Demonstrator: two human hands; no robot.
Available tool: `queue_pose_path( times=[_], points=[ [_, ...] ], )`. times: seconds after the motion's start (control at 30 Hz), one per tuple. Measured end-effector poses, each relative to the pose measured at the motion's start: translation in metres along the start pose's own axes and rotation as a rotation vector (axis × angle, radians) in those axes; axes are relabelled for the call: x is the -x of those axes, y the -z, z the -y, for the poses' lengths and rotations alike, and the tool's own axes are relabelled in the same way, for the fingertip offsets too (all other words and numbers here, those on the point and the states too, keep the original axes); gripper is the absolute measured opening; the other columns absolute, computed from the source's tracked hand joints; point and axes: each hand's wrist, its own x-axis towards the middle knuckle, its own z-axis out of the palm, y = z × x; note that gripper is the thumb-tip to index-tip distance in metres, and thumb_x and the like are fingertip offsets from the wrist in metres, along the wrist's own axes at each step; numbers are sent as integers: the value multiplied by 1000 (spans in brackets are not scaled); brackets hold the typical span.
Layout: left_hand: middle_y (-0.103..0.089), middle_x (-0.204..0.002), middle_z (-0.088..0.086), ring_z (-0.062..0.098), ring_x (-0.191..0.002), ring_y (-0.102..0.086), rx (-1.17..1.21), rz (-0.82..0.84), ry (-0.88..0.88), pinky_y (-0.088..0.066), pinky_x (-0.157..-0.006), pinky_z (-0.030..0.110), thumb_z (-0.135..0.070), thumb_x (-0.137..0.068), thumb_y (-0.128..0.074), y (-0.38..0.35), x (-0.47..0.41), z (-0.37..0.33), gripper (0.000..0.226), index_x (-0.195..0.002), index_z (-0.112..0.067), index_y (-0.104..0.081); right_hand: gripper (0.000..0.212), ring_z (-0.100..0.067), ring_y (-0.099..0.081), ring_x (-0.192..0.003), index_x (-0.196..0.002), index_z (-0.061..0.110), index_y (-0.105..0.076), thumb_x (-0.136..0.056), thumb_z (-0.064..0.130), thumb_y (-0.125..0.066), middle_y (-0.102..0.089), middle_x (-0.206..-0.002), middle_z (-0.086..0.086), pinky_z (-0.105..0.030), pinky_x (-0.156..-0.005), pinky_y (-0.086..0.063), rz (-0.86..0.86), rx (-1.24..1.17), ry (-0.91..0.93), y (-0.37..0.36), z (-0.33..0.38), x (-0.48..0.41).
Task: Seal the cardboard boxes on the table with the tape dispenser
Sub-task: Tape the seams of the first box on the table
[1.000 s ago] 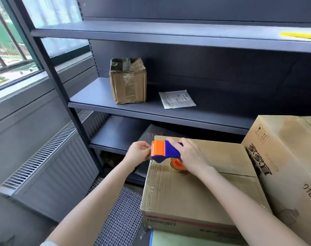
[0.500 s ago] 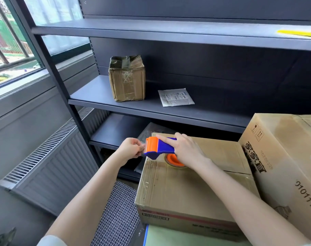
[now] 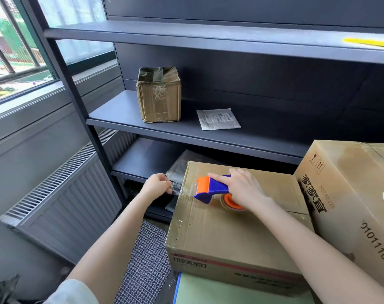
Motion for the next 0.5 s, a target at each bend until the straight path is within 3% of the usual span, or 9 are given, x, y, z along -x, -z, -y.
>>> queue_pose_path(
  times=[0.17, 0.3, 0.5],
  points=[
    [-63, -58, -12, 15, -70, -54, -117, -94, -26, -42, -66, 28, -18, -91, -49, 4, -11, 4, 23, -68, -21, -50, 54, -28, -43, -107, -145, 47, -10, -101, 25, -32, -45, -111, -8, -34, -89, -33, 1, 12, -30, -4, 12, -8],
    [-62, -59, -9, 14, -65, -51, -112, -77, -19, -38, -60, 26, -17, -92, -49, 2, -20, 12, 24, -68, -20, -48, 53, -29, -42, -110, -145, 47, -10, -102, 27, -31, -45, -113, -9, -35, -92, -33, 28, 24, -25, -5, 16, -15],
    [-63, -63, -8, 17, -74, -57, -122, -36, 17, -43, -71, 27, -19, -93, -47, -19, -22, 25, 21, -71, -20, -49, 57, -29, -42, -111, -147, 44, -8, -100, 29, -37, -45, -116, -10, -34, -92, -33, 65, 88, -24, -2, 17, -10]
  ],
)
